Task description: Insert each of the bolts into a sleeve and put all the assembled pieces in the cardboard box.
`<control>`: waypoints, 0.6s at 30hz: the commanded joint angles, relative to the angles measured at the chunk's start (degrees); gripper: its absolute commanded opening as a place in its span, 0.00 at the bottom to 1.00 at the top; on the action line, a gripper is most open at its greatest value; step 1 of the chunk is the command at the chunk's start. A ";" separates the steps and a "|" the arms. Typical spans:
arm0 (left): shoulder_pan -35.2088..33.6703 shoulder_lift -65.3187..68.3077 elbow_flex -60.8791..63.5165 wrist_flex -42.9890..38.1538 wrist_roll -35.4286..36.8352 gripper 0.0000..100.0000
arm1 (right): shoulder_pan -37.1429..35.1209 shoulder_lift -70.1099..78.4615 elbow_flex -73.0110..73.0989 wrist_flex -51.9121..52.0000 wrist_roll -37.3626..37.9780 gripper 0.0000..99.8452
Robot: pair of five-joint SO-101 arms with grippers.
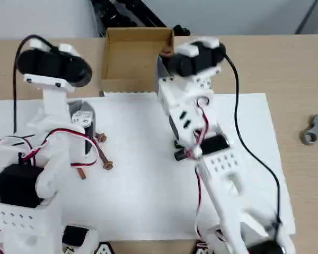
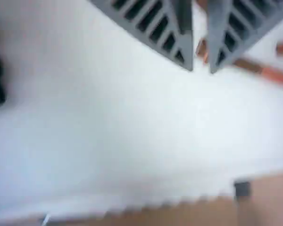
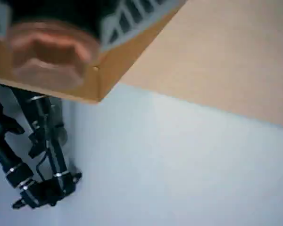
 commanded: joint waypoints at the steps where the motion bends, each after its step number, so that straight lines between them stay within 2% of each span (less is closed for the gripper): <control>1: -3.08 -0.70 -1.89 5.45 -0.26 0.01 | 1.54 9.98 -10.81 -3.03 -0.62 0.00; 10: -11.69 -0.70 -1.89 7.56 -0.35 0.01 | 2.33 36.53 -33.67 -2.42 -0.44 0.00; 18: -15.38 -0.62 -1.10 8.62 -0.44 0.01 | 3.30 52.79 -47.38 1.01 -0.53 0.01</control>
